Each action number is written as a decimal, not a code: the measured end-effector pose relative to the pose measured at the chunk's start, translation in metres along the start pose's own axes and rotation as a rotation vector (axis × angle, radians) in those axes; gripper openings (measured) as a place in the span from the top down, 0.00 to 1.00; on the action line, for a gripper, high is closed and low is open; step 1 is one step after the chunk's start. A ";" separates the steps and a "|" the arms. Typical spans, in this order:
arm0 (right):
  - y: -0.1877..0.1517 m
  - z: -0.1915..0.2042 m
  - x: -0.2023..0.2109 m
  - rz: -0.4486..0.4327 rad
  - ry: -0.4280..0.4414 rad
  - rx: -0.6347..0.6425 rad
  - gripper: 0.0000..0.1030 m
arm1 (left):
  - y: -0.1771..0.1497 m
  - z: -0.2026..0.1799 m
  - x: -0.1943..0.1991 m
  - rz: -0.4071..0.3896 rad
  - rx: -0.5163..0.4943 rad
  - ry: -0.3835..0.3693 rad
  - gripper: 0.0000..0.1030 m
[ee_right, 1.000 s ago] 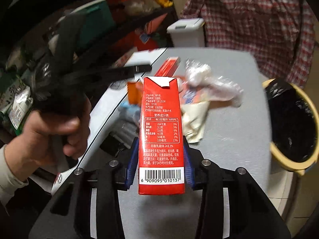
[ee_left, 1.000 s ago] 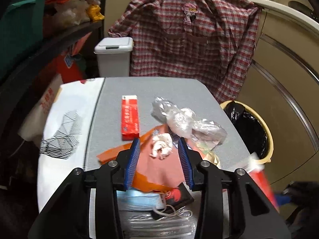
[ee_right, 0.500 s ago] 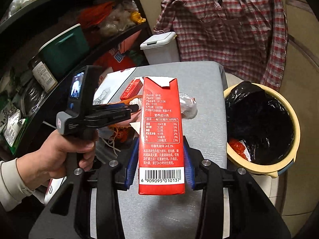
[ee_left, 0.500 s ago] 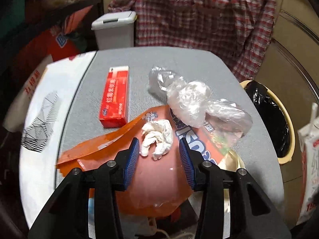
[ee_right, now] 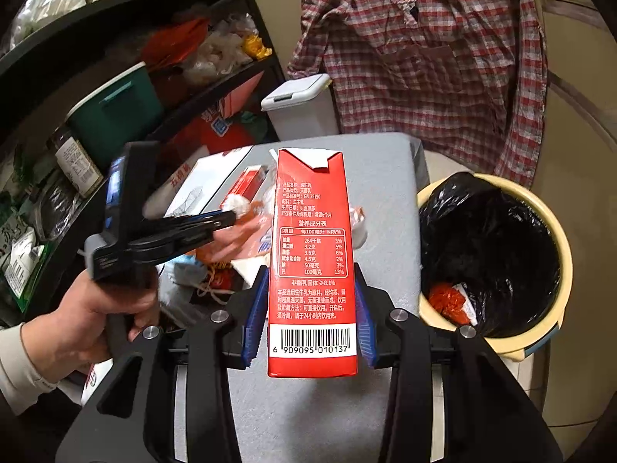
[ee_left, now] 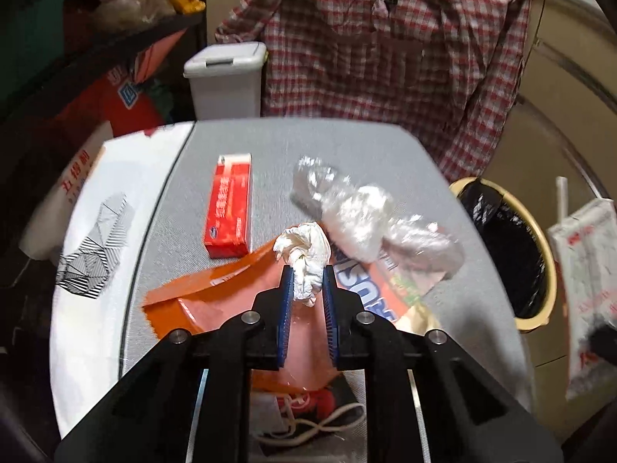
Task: Collect trash
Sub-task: 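Grasp the white tissue with the left tool while the right tool carries the carton toward the bin, then lower the tissue and the red carton into the bin and open both tools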
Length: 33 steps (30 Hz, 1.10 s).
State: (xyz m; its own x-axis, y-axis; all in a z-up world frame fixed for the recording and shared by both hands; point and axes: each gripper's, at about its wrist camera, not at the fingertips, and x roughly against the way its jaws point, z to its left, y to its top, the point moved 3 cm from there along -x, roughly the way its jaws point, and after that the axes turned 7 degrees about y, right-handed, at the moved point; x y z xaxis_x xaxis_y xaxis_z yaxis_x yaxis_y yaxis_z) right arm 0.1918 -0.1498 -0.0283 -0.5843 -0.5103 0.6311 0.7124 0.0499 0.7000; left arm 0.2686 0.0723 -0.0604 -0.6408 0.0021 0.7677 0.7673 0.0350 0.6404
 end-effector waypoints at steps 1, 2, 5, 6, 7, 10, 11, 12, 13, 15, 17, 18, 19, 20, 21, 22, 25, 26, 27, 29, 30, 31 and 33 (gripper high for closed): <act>0.002 -0.002 0.002 -0.010 -0.006 -0.004 0.60 | 0.001 -0.001 0.005 -0.010 0.003 -0.003 0.85; 0.004 -0.004 0.004 -0.018 -0.010 -0.007 0.60 | 0.002 -0.003 0.011 -0.024 0.003 -0.004 0.85; 0.010 -0.008 0.013 -0.047 -0.030 -0.010 0.60 | 0.004 -0.009 0.030 -0.073 -0.010 0.003 0.85; 0.012 -0.009 0.016 -0.058 -0.041 -0.007 0.60 | 0.004 -0.010 0.033 -0.084 -0.013 0.006 0.85; 0.014 -0.010 0.019 -0.067 -0.051 -0.004 0.60 | 0.004 -0.011 0.039 -0.098 -0.015 0.010 0.85; 0.018 -0.014 0.028 -0.088 -0.072 -0.002 0.60 | 0.005 -0.014 0.052 -0.120 -0.010 0.010 0.85; 0.019 -0.016 0.031 -0.095 -0.076 -0.005 0.60 | 0.005 -0.014 0.056 -0.128 -0.007 0.010 0.85; 0.020 -0.018 0.035 -0.102 -0.082 -0.009 0.60 | 0.005 -0.015 0.061 -0.137 -0.005 0.011 0.85; 0.021 -0.020 0.037 -0.107 -0.086 -0.009 0.60 | 0.005 -0.015 0.065 -0.144 -0.005 0.013 0.85; 0.022 -0.024 0.044 -0.118 -0.103 -0.007 0.60 | 0.004 -0.018 0.074 -0.162 -0.009 0.018 0.85; 0.024 -0.028 0.051 -0.131 -0.122 -0.006 0.60 | 0.004 -0.021 0.085 -0.182 -0.014 0.018 0.85; 0.025 -0.030 0.054 -0.138 -0.133 -0.005 0.60 | 0.003 -0.023 0.088 -0.189 -0.015 0.018 0.85; 0.026 -0.032 0.057 -0.143 -0.143 -0.005 0.60 | 0.002 -0.026 0.093 -0.199 -0.020 0.017 0.85; 0.028 -0.034 0.060 -0.149 -0.156 -0.004 0.60 | 0.001 -0.029 0.097 -0.204 -0.026 0.012 0.85; 0.029 -0.036 0.062 -0.152 -0.165 -0.004 0.60 | -0.001 -0.033 0.101 -0.206 -0.028 0.009 0.85; 0.030 -0.039 0.065 -0.155 -0.175 -0.002 0.60 | -0.003 -0.037 0.104 -0.207 -0.027 0.007 0.85; 0.034 -0.049 0.071 -0.162 -0.213 0.005 0.60 | -0.007 -0.054 0.108 -0.199 -0.042 -0.008 0.85; 0.036 -0.052 0.072 -0.164 -0.223 0.008 0.60 | -0.008 -0.061 0.109 -0.198 -0.051 -0.014 0.85; 0.037 -0.055 0.073 -0.166 -0.232 0.010 0.60 | -0.008 -0.068 0.111 -0.200 -0.060 -0.022 0.85; 0.043 -0.065 0.080 -0.180 -0.259 0.016 0.60 | -0.007 -0.080 0.114 -0.206 -0.067 -0.038 0.85; 0.046 -0.071 0.085 -0.189 -0.270 0.016 0.60 | -0.004 -0.086 0.114 -0.210 -0.068 -0.047 0.85; 0.048 -0.076 0.088 -0.193 -0.276 0.012 0.60 | -0.002 -0.090 0.115 -0.213 -0.069 -0.053 0.85; 0.052 -0.088 0.094 -0.202 -0.290 -0.003 0.60 | 0.004 -0.104 0.115 -0.222 -0.076 -0.066 0.85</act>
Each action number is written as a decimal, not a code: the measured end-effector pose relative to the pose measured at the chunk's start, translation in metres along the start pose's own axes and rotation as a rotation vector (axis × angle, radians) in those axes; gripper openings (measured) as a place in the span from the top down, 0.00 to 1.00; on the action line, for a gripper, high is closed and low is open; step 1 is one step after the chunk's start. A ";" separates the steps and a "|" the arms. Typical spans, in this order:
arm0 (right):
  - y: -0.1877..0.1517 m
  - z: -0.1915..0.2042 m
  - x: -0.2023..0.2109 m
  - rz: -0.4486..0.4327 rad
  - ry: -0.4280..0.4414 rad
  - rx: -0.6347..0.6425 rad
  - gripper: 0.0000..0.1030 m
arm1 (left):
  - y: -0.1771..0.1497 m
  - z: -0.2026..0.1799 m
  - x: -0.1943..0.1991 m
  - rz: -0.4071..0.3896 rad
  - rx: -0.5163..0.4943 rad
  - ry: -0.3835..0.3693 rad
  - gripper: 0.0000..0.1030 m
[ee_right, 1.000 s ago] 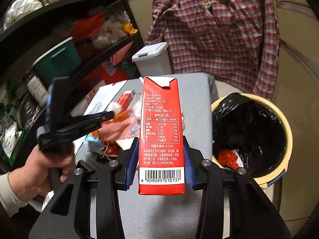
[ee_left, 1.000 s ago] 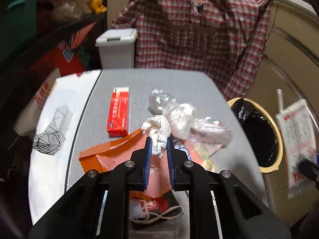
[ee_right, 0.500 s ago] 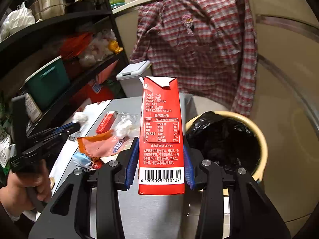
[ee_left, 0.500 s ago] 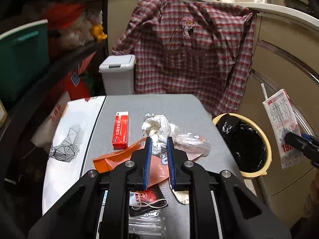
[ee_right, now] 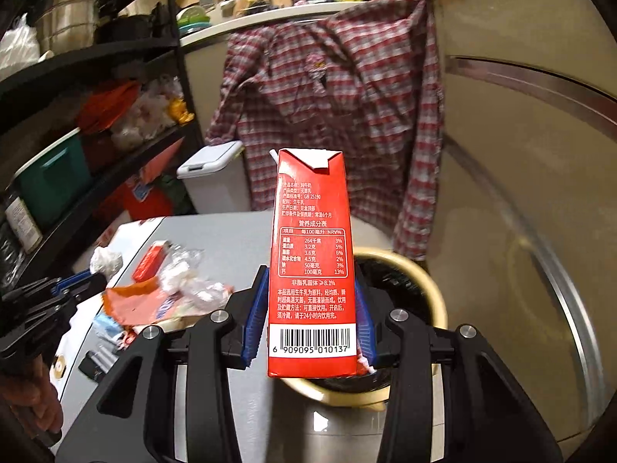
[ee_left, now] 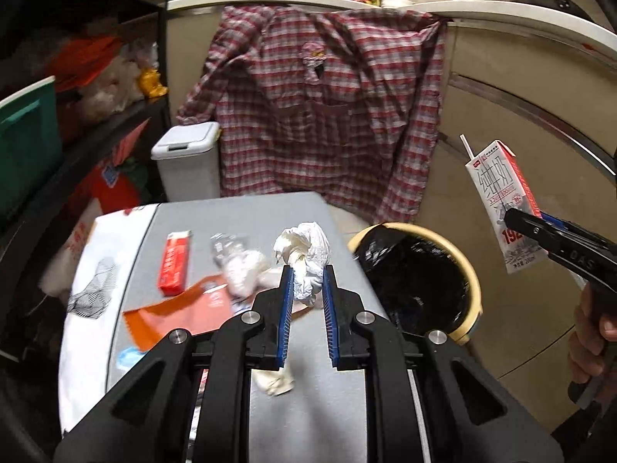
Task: Collect trash
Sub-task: 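Lower the tissue and the red carton into the bin and open both tools, then move both open tools back over the table of trash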
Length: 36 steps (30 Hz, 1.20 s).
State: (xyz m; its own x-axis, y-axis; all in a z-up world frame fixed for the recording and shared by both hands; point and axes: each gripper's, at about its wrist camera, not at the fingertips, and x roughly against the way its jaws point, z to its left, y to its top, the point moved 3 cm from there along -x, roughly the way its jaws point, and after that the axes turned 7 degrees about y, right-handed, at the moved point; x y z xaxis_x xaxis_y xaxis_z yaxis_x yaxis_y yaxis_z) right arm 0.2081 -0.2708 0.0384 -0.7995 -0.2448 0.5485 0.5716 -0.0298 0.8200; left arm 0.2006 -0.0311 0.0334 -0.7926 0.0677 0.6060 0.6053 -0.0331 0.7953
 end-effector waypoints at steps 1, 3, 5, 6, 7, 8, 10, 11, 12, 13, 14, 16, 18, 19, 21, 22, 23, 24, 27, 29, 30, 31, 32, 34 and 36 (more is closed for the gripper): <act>0.003 -0.009 0.001 -0.003 -0.009 -0.010 0.60 | 0.002 -0.005 -0.001 -0.002 -0.002 -0.005 0.85; 0.006 -0.023 0.000 -0.006 -0.027 -0.029 0.60 | 0.008 -0.018 -0.005 -0.007 -0.006 -0.023 0.85; 0.009 -0.037 -0.002 -0.005 -0.035 -0.055 0.60 | 0.013 -0.030 -0.009 -0.008 -0.010 -0.039 0.85; 0.010 -0.040 -0.003 -0.003 -0.035 -0.062 0.60 | 0.015 -0.037 -0.012 -0.009 -0.015 -0.046 0.85; 0.011 -0.044 -0.004 0.000 -0.036 -0.067 0.60 | 0.016 -0.042 -0.015 -0.008 -0.018 -0.050 0.85; 0.011 -0.047 -0.006 0.002 -0.041 -0.066 0.60 | 0.018 -0.049 -0.019 -0.007 -0.022 -0.057 0.85; 0.011 -0.050 -0.009 0.006 -0.050 -0.061 0.62 | 0.020 -0.059 -0.026 -0.002 -0.027 -0.068 0.85; 0.011 -0.051 -0.012 0.009 -0.050 -0.060 0.62 | 0.021 -0.064 -0.030 0.002 -0.028 -0.076 0.85; 0.012 -0.053 -0.014 0.012 -0.050 -0.061 0.62 | 0.022 -0.068 -0.033 0.006 -0.030 -0.082 0.85; 0.012 -0.054 -0.016 0.013 -0.050 -0.065 0.62 | 0.022 -0.074 -0.037 0.011 -0.036 -0.092 0.85; 0.011 -0.056 -0.019 0.015 -0.048 -0.070 0.62 | 0.023 -0.079 -0.040 0.013 -0.041 -0.096 0.85; 0.009 -0.057 -0.027 0.031 -0.045 -0.073 0.62 | 0.024 -0.089 -0.047 0.016 -0.055 -0.103 0.85; 0.008 -0.059 -0.036 0.047 -0.043 -0.079 0.62 | 0.024 -0.095 -0.056 0.025 -0.059 -0.113 0.85; 0.007 -0.060 -0.039 0.050 -0.042 -0.086 0.62 | 0.024 -0.096 -0.059 0.031 -0.059 -0.116 0.85; 0.007 -0.063 -0.044 0.056 -0.044 -0.100 0.62 | 0.023 -0.101 -0.066 0.043 -0.057 -0.127 0.85; 0.007 -0.064 -0.047 0.060 -0.045 -0.104 0.62 | 0.022 -0.105 -0.070 0.049 -0.062 -0.133 0.85; 0.007 -0.066 -0.049 0.063 -0.047 -0.110 0.62 | 0.022 -0.108 -0.072 0.051 -0.066 -0.134 0.85; 0.008 -0.067 -0.050 0.063 -0.048 -0.114 0.62 | 0.022 -0.110 -0.075 0.055 -0.069 -0.137 0.85; 0.009 -0.070 -0.053 0.061 -0.048 -0.125 0.62 | 0.017 -0.118 -0.085 0.078 -0.071 -0.154 0.85; 0.009 -0.071 -0.054 0.062 -0.049 -0.124 0.62 | 0.014 -0.123 -0.092 0.093 -0.077 -0.160 0.85; 0.009 -0.072 -0.055 0.064 -0.048 -0.125 0.62 | 0.012 -0.125 -0.095 0.100 -0.082 -0.161 0.85; 0.009 -0.073 -0.056 0.068 -0.047 -0.126 0.62 | 0.011 -0.126 -0.097 0.106 -0.084 -0.163 0.85; 0.008 -0.073 -0.057 0.071 -0.049 -0.128 0.62 | 0.010 -0.128 -0.100 0.115 -0.085 -0.168 0.85; 0.008 -0.075 -0.059 0.075 -0.052 -0.131 0.57 | 0.009 -0.131 -0.105 0.131 -0.084 -0.173 0.81; 0.008 -0.076 -0.059 0.072 -0.049 -0.132 0.54 | 0.008 -0.133 -0.109 0.147 -0.079 -0.178 0.67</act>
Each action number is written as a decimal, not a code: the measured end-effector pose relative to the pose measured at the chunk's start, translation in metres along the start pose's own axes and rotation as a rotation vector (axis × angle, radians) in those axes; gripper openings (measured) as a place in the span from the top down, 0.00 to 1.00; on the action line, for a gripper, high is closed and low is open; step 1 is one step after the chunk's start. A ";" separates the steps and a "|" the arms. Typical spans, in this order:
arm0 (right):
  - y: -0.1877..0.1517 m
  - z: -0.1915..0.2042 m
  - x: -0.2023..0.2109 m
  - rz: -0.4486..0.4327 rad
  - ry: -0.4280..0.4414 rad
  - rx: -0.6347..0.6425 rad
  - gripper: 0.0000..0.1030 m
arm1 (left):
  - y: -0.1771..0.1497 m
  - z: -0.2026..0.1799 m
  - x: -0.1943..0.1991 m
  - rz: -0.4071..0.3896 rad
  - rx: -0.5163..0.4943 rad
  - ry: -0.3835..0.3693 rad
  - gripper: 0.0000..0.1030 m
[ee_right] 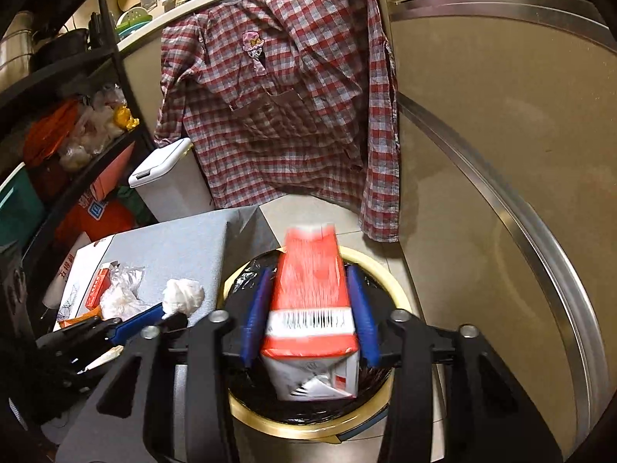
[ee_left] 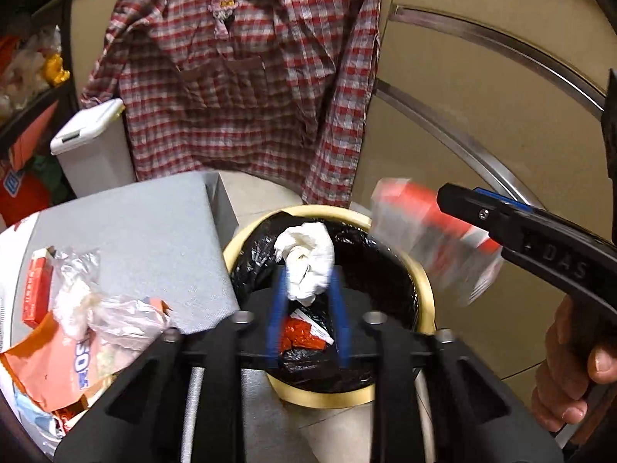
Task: Collect trash
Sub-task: 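Move both open tools back over the table of trash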
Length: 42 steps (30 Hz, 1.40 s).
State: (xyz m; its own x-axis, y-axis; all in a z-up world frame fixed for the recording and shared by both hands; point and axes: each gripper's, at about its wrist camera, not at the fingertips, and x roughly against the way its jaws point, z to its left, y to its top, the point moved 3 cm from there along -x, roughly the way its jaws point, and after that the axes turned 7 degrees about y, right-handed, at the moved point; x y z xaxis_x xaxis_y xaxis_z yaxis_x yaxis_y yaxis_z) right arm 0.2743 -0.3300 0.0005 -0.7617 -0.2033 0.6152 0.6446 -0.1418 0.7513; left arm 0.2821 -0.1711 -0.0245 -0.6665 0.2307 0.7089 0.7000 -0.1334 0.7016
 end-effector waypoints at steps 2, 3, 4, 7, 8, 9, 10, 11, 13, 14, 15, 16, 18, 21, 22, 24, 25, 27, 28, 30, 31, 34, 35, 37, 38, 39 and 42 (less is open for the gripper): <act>0.000 -0.001 -0.001 -0.001 -0.001 -0.003 0.53 | 0.002 0.000 -0.002 -0.002 0.003 -0.001 0.66; 0.000 -0.002 -0.001 -0.002 -0.002 -0.005 0.53 | 0.002 0.000 -0.002 -0.001 0.003 -0.003 0.66; 0.000 -0.003 -0.001 -0.004 -0.002 -0.010 0.53 | 0.002 0.001 -0.002 0.000 0.004 -0.008 0.66; 0.001 -0.004 0.003 -0.014 0.000 -0.020 0.53 | 0.002 0.003 0.002 -0.007 -0.002 -0.007 0.66; 0.001 -0.004 0.004 -0.020 0.001 -0.021 0.53 | 0.002 0.003 0.003 -0.010 -0.002 -0.007 0.66; 0.002 -0.004 0.005 -0.026 0.002 -0.022 0.53 | 0.003 0.005 0.005 -0.016 -0.002 -0.004 0.66; 0.002 -0.004 0.006 -0.029 0.004 -0.022 0.53 | 0.003 0.007 0.010 -0.024 -0.002 -0.001 0.66; 0.003 -0.003 0.007 -0.034 0.008 -0.023 0.53 | 0.003 0.009 0.014 -0.030 -0.001 0.001 0.66; 0.004 -0.002 0.009 -0.044 0.014 -0.026 0.53 | 0.003 0.017 0.027 -0.046 -0.002 0.010 0.66; 0.004 0.000 0.010 -0.049 0.017 -0.026 0.53 | 0.004 0.019 0.031 -0.053 -0.003 0.016 0.66; 0.004 0.002 0.011 -0.054 0.019 -0.025 0.53 | 0.003 0.025 0.039 -0.063 -0.003 0.025 0.66; 0.004 0.004 0.013 -0.061 0.021 -0.024 0.53 | 0.003 0.030 0.045 -0.069 -0.003 0.031 0.66; 0.003 0.009 0.017 -0.075 0.026 -0.020 0.53 | 0.002 0.046 0.064 -0.090 -0.007 0.054 0.66; 0.004 0.020 0.021 -0.086 0.042 -0.013 0.53 | 0.001 0.070 0.092 -0.118 -0.018 0.089 0.66; 0.004 0.024 0.022 -0.087 0.048 -0.010 0.53 | 0.001 0.080 0.104 -0.128 -0.022 0.103 0.66; 0.004 0.034 0.024 -0.093 0.062 0.002 0.53 | -0.001 0.106 0.128 -0.146 -0.023 0.134 0.66; 0.002 0.041 0.026 -0.097 0.070 0.012 0.53 | -0.002 0.115 0.137 -0.151 -0.020 0.143 0.66; 0.001 0.051 0.027 -0.099 0.087 0.020 0.53 | -0.004 0.140 0.156 -0.159 -0.009 0.164 0.66; -0.001 0.058 0.027 -0.099 0.103 0.023 0.55 | -0.008 0.157 0.169 -0.166 0.000 0.180 0.66; -0.005 0.072 0.027 -0.091 0.142 0.028 0.63 | -0.012 0.176 0.182 -0.175 0.002 0.205 0.66; -0.007 0.078 0.026 -0.086 0.156 0.032 0.65 | -0.016 0.189 0.190 -0.180 0.000 0.224 0.67; -0.015 0.099 0.023 -0.073 0.192 0.051 0.74 | -0.030 0.217 0.202 -0.182 0.005 0.256 0.69; -0.019 0.107 0.021 -0.062 0.211 0.054 0.74 | -0.035 0.226 0.203 -0.178 0.017 0.258 0.70; -0.027 0.122 0.016 -0.039 0.241 0.064 0.75 | -0.048 0.246 0.198 -0.161 0.057 0.260 0.71; -0.031 0.130 0.013 -0.025 0.256 0.074 0.75 | -0.055 0.253 0.196 -0.155 0.074 0.260 0.71; -0.036 0.138 0.010 -0.011 0.268 0.084 0.75 | -0.063 0.261 0.191 -0.145 0.094 0.258 0.71; -0.052 0.161 0.000 0.032 0.301 0.110 0.73 | -0.079 0.275 0.170 -0.077 0.117 0.233 0.74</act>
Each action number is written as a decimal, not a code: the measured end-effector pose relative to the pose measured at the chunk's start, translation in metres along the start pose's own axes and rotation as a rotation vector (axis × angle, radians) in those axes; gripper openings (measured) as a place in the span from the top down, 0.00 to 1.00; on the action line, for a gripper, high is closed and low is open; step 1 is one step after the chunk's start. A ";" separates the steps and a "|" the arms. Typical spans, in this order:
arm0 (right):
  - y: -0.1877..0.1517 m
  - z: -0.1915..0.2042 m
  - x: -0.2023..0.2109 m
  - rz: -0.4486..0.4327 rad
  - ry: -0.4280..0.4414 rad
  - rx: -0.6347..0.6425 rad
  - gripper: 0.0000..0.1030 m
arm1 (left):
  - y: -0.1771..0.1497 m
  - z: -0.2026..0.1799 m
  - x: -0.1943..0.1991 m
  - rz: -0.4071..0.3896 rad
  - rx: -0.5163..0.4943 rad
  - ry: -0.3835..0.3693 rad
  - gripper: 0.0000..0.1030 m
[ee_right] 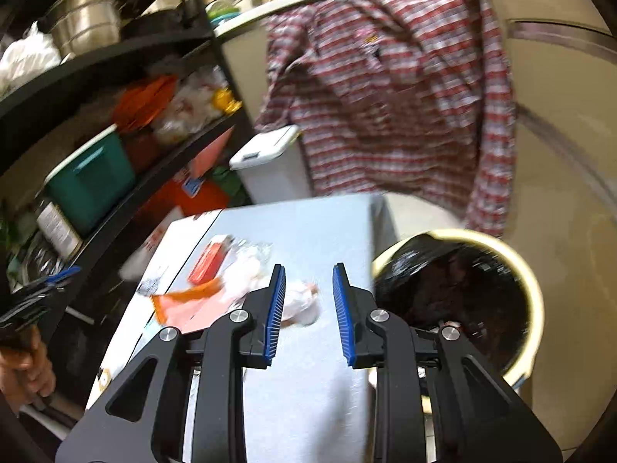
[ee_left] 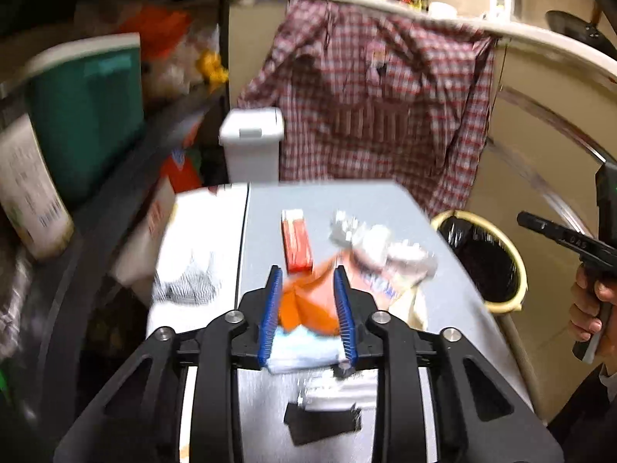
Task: Collect trash
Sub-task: 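Move both open tools back over the table of trash, then grasp the blue face masks with the left tool while the right tool reaches the cream tissue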
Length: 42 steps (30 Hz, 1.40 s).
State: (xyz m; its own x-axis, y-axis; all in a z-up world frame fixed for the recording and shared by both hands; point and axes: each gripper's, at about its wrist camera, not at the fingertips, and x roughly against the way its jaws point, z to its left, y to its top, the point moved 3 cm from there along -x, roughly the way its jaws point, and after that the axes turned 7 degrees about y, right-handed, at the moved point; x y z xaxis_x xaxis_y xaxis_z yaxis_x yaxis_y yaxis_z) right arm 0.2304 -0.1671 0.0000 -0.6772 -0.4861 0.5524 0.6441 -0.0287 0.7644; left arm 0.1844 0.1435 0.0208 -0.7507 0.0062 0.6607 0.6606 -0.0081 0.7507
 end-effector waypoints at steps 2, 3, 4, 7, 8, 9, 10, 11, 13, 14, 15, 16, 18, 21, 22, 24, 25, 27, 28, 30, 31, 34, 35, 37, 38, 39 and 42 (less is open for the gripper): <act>-0.009 0.011 -0.011 0.033 0.018 0.022 0.72 | -0.005 0.000 -0.007 0.011 -0.020 -0.005 0.74; -0.014 0.017 -0.018 0.052 0.028 0.035 0.72 | -0.006 0.002 -0.012 0.016 -0.030 -0.017 0.74; -0.017 0.020 -0.023 0.067 0.037 0.042 0.72 | -0.011 0.006 -0.014 0.025 -0.031 -0.034 0.74; -0.030 0.033 -0.039 0.117 0.067 0.056 0.71 | -0.021 0.008 -0.026 0.063 -0.040 -0.076 0.74; -0.034 0.037 -0.045 0.134 0.074 0.059 0.71 | -0.024 0.009 -0.032 0.078 -0.053 -0.080 0.74; -0.037 0.039 -0.049 0.145 0.079 0.060 0.67 | -0.028 0.008 -0.037 0.091 -0.062 -0.084 0.74; -0.041 0.042 -0.054 0.161 0.087 0.057 0.61 | -0.030 0.009 -0.041 0.101 -0.067 -0.092 0.74; -0.044 0.044 -0.058 0.173 0.092 0.055 0.59 | -0.034 0.010 -0.043 0.107 -0.071 -0.098 0.74; -0.050 0.050 -0.067 0.197 0.095 0.067 0.55 | -0.039 0.011 -0.050 0.116 -0.080 -0.102 0.74; -0.053 0.054 -0.072 0.212 0.096 0.079 0.54 | -0.042 0.011 -0.054 0.130 -0.080 -0.113 0.74; -0.057 0.056 -0.077 0.223 0.094 0.089 0.51 | -0.046 0.011 -0.059 0.146 -0.081 -0.121 0.73; -0.058 0.057 -0.080 0.230 0.090 0.094 0.48 | -0.048 0.011 -0.063 0.160 -0.087 -0.122 0.66; -0.065 0.059 -0.090 0.258 0.083 0.104 0.47 | -0.058 0.008 -0.073 0.190 -0.118 -0.104 0.56; -0.073 0.059 -0.104 0.296 0.061 0.112 0.47 | -0.065 0.009 -0.081 0.213 -0.137 -0.096 0.52; -0.074 0.058 -0.107 0.305 0.057 0.112 0.47 | -0.066 0.009 -0.084 0.222 -0.133 -0.094 0.46; -0.077 0.057 -0.114 0.325 0.045 0.109 0.47 | -0.068 0.008 -0.089 0.232 -0.133 -0.094 0.38; -0.078 0.056 -0.117 0.330 0.042 0.107 0.47 | -0.069 0.008 -0.090 0.236 -0.138 -0.095 0.38; -0.080 0.055 -0.122 0.340 0.035 0.102 0.47 | -0.070 0.006 -0.096 0.246 -0.149 -0.086 0.36; -0.081 0.054 -0.124 0.343 0.033 0.100 0.47 | -0.071 0.006 -0.098 0.250 -0.150 -0.085 0.34; -0.081 0.053 -0.128 0.350 0.029 0.097 0.47 | -0.072 0.006 -0.103 0.262 -0.149 -0.085 0.33; -0.082 0.053 -0.130 0.354 0.028 0.092 0.47 | -0.073 0.006 -0.106 0.269 -0.148 -0.085 0.33; -0.084 0.050 -0.133 0.365 0.025 0.080 0.47 | -0.075 0.009 -0.112 0.277 -0.140 -0.081 0.32; -0.084 0.049 -0.133 0.367 0.025 0.078 0.47 | -0.075 0.009 -0.113 0.274 -0.140 -0.082 0.33; -0.085 0.047 -0.134 0.371 0.026 0.074 0.47 | -0.074 0.010 -0.113 0.274 -0.136 -0.088 0.33; -0.085 0.047 -0.134 0.374 0.026 0.073 0.47 | -0.074 0.010 -0.113 0.273 -0.135 -0.090 0.35; -0.086 0.046 -0.134 0.377 0.026 0.072 0.49 | -0.074 0.010 -0.112 0.273 -0.138 -0.093 0.38; -0.087 0.045 -0.135 0.388 0.028 0.074 0.57 | -0.074 0.007 -0.110 0.278 -0.165 -0.090 0.50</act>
State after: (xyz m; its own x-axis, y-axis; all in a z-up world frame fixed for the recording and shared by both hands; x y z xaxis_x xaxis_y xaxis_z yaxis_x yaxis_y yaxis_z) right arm 0.2497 -0.0600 -0.1259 -0.3779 -0.4719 0.7966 0.8225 0.2240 0.5229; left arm 0.2184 0.1501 -0.1074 -0.5330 0.0693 0.8433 0.8240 -0.1837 0.5359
